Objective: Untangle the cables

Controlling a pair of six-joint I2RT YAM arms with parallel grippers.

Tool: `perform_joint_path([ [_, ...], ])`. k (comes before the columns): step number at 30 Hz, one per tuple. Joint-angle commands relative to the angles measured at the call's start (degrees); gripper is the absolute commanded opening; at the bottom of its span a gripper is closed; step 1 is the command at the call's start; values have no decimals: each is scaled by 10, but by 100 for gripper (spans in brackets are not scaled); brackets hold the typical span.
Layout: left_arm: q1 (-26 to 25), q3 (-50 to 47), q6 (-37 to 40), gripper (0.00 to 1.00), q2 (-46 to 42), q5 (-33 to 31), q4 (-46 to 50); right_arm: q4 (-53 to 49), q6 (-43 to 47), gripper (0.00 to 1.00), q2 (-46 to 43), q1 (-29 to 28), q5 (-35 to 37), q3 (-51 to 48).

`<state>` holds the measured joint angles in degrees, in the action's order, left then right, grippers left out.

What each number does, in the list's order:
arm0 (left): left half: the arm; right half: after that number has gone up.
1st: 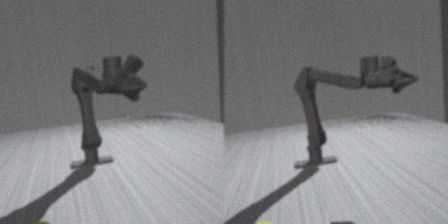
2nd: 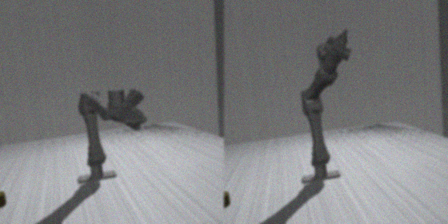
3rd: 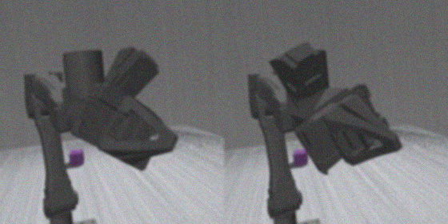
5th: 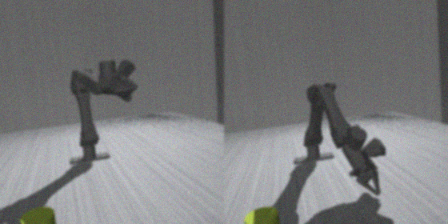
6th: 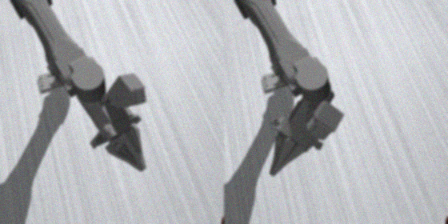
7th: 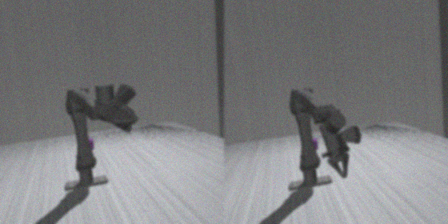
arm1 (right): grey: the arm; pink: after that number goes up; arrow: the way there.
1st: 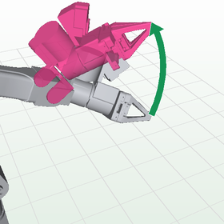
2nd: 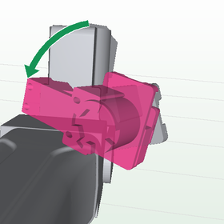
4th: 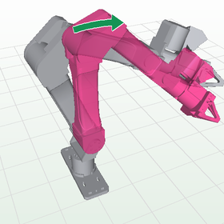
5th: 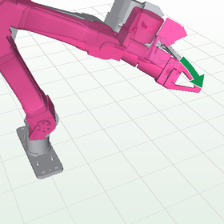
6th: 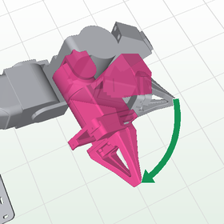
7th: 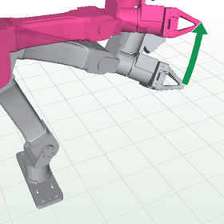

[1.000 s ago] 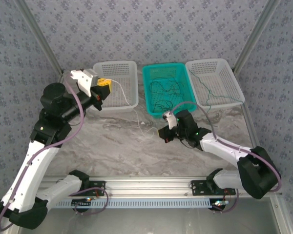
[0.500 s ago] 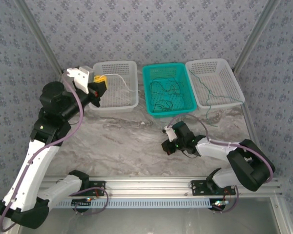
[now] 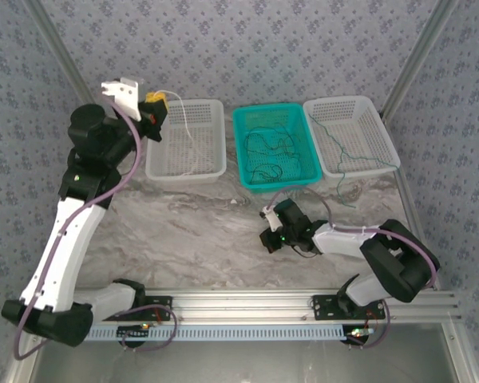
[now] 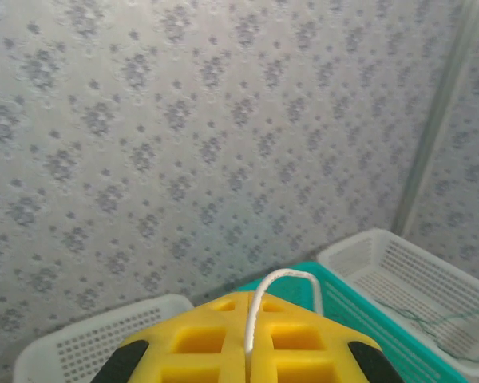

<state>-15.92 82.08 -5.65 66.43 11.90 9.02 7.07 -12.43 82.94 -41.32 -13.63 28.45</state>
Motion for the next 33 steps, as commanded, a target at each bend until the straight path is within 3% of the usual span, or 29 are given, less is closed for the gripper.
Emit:
perform_joint_path([
  [1, 13, 39, 11, 0, 41, -63, -30, 5, -6, 0, 17, -17, 10, 6],
  [7, 54, 79, -25, 0, 140, -73, -25, 4, -13, 0, 13, -33, 15, 10],
  [15, 74, 91, -53, 39, 233, -41, 20, 0, -13, 0, -5, -39, 18, 11],
  [22, 81, 51, -90, 43, 172, 14, -8, 3, -13, 0, -19, -41, 19, 22],
  [28, 72, 7, -96, 46, 93, 137, -29, 1, -15, 0, -49, -42, 11, 62],
  [33, 35, -70, -67, 48, 24, 210, -37, -16, 8, 0, -94, -40, 12, 117],
])
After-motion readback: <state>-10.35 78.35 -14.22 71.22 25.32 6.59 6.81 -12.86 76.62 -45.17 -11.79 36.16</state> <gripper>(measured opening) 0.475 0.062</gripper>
